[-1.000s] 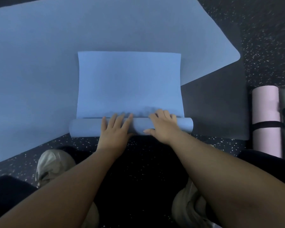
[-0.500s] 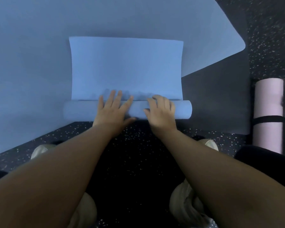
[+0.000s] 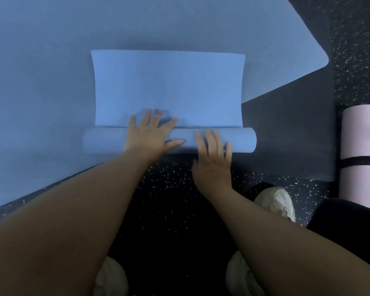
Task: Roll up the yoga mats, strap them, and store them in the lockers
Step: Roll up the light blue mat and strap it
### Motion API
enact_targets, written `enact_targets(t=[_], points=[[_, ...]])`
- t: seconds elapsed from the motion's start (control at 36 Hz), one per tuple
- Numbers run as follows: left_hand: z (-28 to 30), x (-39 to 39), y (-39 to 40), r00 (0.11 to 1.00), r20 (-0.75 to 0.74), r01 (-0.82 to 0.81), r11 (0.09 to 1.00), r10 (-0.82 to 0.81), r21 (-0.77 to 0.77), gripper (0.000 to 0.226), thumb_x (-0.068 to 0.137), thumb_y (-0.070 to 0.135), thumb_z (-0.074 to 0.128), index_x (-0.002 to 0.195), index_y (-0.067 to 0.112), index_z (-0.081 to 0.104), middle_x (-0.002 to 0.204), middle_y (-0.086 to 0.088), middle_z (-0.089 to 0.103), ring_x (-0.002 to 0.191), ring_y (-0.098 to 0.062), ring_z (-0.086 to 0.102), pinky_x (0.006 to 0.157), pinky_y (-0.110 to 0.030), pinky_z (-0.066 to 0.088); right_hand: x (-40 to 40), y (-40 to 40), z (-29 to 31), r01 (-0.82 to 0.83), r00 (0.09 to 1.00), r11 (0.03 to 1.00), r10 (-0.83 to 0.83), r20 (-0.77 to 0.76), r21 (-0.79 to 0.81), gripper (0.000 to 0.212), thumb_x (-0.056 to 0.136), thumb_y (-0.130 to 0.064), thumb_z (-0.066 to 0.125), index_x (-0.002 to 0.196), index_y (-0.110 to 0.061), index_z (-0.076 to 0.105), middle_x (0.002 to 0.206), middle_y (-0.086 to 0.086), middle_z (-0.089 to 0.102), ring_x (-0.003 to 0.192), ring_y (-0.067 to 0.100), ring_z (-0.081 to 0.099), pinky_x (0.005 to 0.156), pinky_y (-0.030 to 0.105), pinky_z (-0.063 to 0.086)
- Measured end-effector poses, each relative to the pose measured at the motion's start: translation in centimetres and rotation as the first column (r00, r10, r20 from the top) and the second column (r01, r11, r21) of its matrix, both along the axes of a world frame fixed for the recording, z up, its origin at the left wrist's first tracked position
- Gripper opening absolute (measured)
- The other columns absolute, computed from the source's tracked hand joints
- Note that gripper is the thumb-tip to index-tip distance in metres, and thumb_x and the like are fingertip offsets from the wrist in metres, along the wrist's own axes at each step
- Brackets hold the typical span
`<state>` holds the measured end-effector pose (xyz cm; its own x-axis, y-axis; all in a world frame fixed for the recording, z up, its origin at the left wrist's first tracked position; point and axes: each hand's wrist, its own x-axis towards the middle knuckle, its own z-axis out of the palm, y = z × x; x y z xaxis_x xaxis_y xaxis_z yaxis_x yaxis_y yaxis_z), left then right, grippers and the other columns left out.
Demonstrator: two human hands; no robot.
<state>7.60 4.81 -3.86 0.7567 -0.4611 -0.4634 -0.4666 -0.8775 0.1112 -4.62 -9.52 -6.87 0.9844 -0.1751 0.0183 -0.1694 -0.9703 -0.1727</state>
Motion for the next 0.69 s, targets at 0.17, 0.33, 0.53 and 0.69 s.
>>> enact_targets(t=[0.17, 0.33, 0.53, 0.69], points=[[-0.1, 0.8, -0.3, 0.999, 0.03, -0.026, 0.997, 0.029, -0.066, 0.075, 0.087, 0.074, 0.025, 0.152, 0.041, 0.008, 0.163, 0.003, 0.0, 0.149, -0.018, -0.004, 0.119, -0.05, 0.001, 0.7, -0.1, 0.1, 0.008, 0.973, 0.997, 0.009, -0.231, 0.076, 0.108, 0.079, -0.036, 0.067, 0.15, -0.023, -0.015, 0.162, 0.01, -0.004, 0.146, 0.023, -0.013, 0.115, 0.057, -0.007], [-0.8, 0.6, -0.1, 0.973, 0.227, 0.007, 0.987, 0.03, -0.159, 0.08, 0.085, 0.067, 0.018, 0.149, 0.02, 0.035, 0.156, -0.006, 0.031, 0.145, -0.024, 0.026, 0.115, -0.052, 0.015, 3.3, -0.7, 2.2, 0.013, 0.896, 0.994, 0.035, -0.444, 0.105, 0.105, 0.087, -0.049, 0.053, 0.15, -0.02, -0.026, 0.157, 0.003, -0.03, 0.143, 0.024, -0.033, 0.109, 0.053, -0.025], [-2.4, -0.9, 0.5, 0.856, 0.516, 0.157, 0.936, 0.031, -0.315, 0.053, 0.085, 0.039, 0.053, 0.131, 0.012, 0.055, 0.136, -0.01, 0.056, 0.128, -0.029, 0.051, 0.105, -0.06, 0.03, 8.4, -2.3, 3.2, 0.0, 0.877, 0.994, 0.055, -0.478, 0.114, 0.098, 0.083, -0.048, 0.056, 0.154, -0.028, -0.009, 0.161, -0.004, -0.012, 0.147, 0.021, -0.02, 0.115, 0.052, -0.017], [-3.2, -2.0, 1.0, 0.856, 0.513, 0.1, 0.952, 0.067, -0.29, 0.09, 0.065, 0.018, 0.08, 0.143, 0.014, 0.035, 0.152, -0.012, 0.037, 0.142, -0.029, 0.025, 0.112, -0.053, 0.006, 10.3, -3.1, 3.5, -0.008, 0.866, 0.993, 0.068, -0.496, 0.122, 0.097, 0.08, -0.044, 0.061, 0.153, -0.033, -0.001, 0.161, -0.005, -0.008, 0.148, 0.02, -0.015, 0.115, 0.05, -0.014]])
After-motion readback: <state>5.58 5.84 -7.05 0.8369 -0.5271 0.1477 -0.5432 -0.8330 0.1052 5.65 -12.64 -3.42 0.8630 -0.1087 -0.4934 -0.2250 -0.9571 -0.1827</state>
